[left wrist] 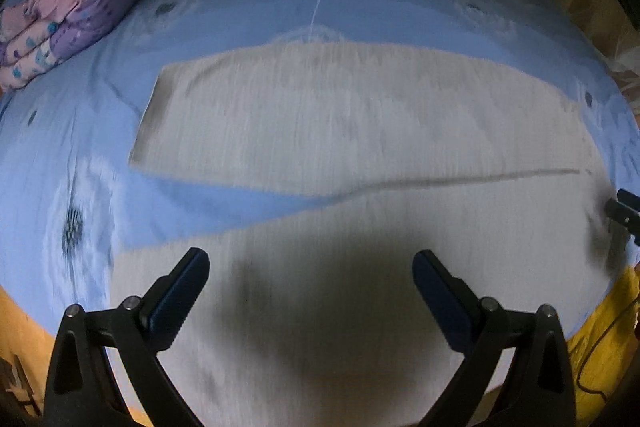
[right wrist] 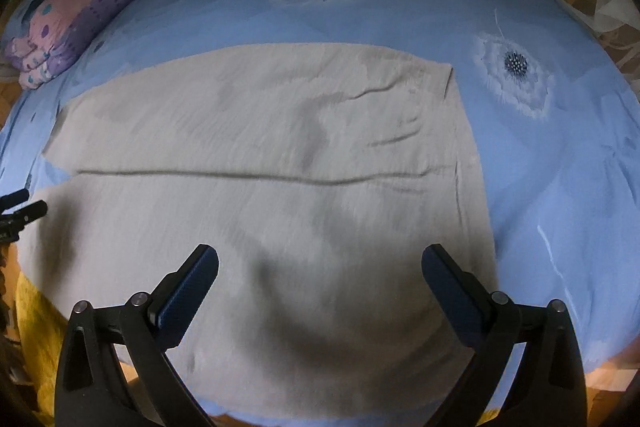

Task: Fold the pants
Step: 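Lower the left tool to the leg edge while the right tool reaches the waistband edge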

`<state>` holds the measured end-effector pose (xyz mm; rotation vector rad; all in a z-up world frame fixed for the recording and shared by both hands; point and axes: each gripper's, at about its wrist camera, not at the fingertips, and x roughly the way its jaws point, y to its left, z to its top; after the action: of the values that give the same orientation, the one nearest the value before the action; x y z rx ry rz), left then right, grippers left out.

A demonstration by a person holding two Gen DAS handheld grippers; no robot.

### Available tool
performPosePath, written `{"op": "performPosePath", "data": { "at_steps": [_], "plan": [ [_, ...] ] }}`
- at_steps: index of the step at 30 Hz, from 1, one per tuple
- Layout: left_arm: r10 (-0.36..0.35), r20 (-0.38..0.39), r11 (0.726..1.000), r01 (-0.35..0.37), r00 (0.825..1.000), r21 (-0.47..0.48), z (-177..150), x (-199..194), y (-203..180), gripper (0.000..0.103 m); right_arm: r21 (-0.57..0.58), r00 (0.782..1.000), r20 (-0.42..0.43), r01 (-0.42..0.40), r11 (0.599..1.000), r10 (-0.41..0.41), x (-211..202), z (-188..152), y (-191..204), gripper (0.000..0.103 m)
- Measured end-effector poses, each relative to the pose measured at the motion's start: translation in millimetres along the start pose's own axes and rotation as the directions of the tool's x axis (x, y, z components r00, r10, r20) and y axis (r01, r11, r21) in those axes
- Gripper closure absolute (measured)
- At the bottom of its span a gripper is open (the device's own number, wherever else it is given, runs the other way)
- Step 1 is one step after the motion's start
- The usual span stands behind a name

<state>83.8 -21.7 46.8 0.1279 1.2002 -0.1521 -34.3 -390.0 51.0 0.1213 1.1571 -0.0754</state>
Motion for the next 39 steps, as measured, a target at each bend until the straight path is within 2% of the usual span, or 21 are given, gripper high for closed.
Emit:
{"op": "performPosePath", "data": {
  "at_steps": [7, 14, 20, 23, 31, 35, 39],
  "plan": [
    [0.009, -0.014, 1.0, -0.009, 1.0, -0.008, 48, 23, 3, 0.0, 0.004, 1.0, 0.0, 0.012, 1.0, -0.012, 11, 36, -13, 0.0],
    [0.005, 0.016, 0.997, -0.006, 1.0, 0.076, 95, 53, -3, 0.0, -0.019, 1.0, -0.006, 0.029, 0.999, -0.029, 31, 79, -24, 0.0],
    [-0.018, 0.019, 0.996, 0.016, 1.0, 0.086, 131, 77, 0, 0.0, -0.014, 0.999, -0.031, 0.016, 1.0, -0.016, 54, 107, -31, 0.0],
    [-0.006, 0.012, 0.995, 0.005, 1.0, 0.095, 146, 89, 2, 0.0, -0.03, 0.999, -0.038, 0.021, 0.999, -0.022, 61, 116, -28, 0.0],
    [0.025, -0.049, 0.986, -0.017, 0.998, 0.165, 160, 123, 4, 0.0, -0.083, 0.996, -0.088, 0.024, 0.996, -0.031, 95, 132, -29, 0.0],
    [-0.027, -0.059, 0.988, 0.036, 0.998, 0.149, 161, 134, 10, 0.0, -0.13, 0.994, -0.098, 0.037, 0.991, -0.05, 111, 127, -24, 0.0],
    [-0.047, -0.045, 0.984, 0.054, 0.998, 0.168, 159, 138, 10, 0.0, -0.136, 0.996, -0.083, 0.033, 0.99, -0.044, 114, 127, -23, 0.0]
  ]
}}
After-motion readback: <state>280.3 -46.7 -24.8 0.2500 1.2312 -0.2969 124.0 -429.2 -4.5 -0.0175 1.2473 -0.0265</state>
